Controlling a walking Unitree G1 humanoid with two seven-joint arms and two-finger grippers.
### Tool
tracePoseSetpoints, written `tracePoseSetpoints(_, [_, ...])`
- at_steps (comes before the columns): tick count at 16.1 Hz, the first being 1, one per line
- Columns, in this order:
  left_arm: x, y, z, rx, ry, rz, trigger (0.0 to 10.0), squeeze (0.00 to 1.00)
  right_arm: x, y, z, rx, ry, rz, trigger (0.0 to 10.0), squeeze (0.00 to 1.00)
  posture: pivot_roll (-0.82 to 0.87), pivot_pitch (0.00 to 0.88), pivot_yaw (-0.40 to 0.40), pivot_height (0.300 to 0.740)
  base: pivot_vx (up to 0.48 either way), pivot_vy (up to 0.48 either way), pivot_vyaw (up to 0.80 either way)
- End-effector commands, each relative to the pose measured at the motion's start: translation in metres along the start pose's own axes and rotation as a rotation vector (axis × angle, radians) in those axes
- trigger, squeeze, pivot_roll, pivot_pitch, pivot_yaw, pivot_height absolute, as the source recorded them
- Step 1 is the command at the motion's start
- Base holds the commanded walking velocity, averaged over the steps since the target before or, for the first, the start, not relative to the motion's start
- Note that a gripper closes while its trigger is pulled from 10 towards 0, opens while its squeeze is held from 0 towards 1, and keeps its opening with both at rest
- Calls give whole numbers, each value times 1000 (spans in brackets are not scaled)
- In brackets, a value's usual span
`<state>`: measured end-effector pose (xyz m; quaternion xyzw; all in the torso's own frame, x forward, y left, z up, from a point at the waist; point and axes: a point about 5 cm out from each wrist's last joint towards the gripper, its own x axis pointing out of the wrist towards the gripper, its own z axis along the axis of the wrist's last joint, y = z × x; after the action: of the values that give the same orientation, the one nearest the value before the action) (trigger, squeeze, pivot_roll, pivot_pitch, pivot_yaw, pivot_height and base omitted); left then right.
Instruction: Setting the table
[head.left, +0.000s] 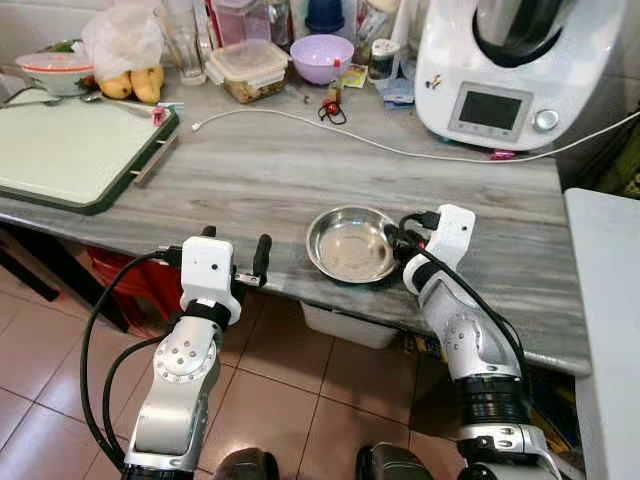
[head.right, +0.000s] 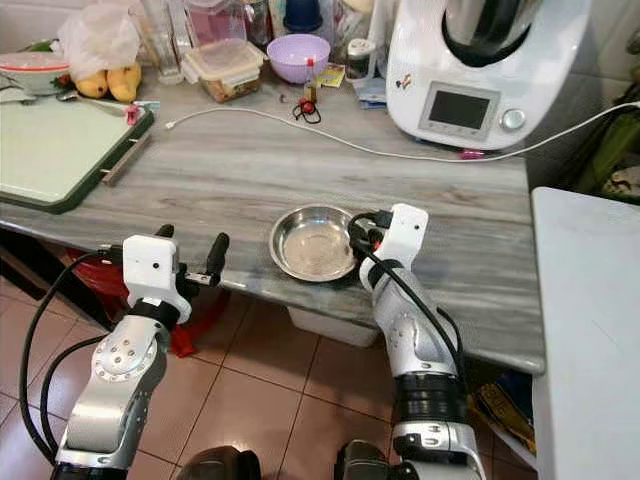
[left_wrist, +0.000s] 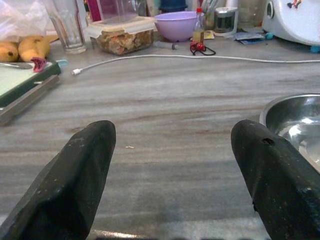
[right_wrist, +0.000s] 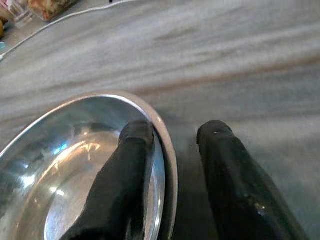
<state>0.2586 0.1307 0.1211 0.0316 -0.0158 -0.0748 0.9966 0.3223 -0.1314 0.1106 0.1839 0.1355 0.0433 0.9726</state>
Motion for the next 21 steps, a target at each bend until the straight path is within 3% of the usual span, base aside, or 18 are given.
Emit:
tracePoseSetpoints(1, [-1, 1, 0, 0, 11, 14, 10000, 0, -2, 4, 10, -13, -53, 10, 10000, 1000, 27, 88, 21, 740, 0, 0, 0])
tracePoseSetpoints(4, [-2, 2, -3, -1, 26, 37, 10000, 0, -12, 4, 23, -81, -155, 12, 10000, 1000, 24, 85, 20, 740, 0, 0, 0])
tracePoseSetpoints(5, [-3, 3, -4, -8, 31, 43, 10000, 0, -22, 3, 33, -162, -237, 9, 10000, 1000, 21, 89, 16, 740, 0, 0, 0])
tracePoseSetpoints(8, [-5, 7, -2, -9, 31, 57, 10000, 0, -45, -1, 49, -268, -366, 0, 10000, 1000, 20, 90, 14, 740, -84, 0, 0])
tracePoseSetpoints(10, [-6, 9, -4, -9, 37, 61, 10000, 0, -55, -9, 47, -313, -385, -25, 10000, 996, 13, 90, 15, 740, -296, 0, 0])
tracePoseSetpoints(12, [-6, 8, -5, -15, 43, 62, 10000, 0, -64, -16, 42, -332, -380, -58, 10000, 235, 11, 89, 17, 740, -351, 0, 0])
tracePoseSetpoints(13, [-6, 8, -4, -17, 42, 62, 10000, 0, -64, -17, 39, -321, -367, -66, 10000, 0, 10, 86, 18, 740, -349, 0, 0])
tracePoseSetpoints(17, [-3, 8, -3, -17, 38, 59, 10000, 0, -63, -14, 37, -328, -371, -57, 10000, 0, 14, 77, 21, 740, -352, 0, -644])
tracePoseSetpoints(21, [-4, 10, -2, -16, 38, 66, 10000, 0, -65, -13, 37, -331, -373, -51, 10000, 0, 16, 74, 17, 740, -355, 0, 0])
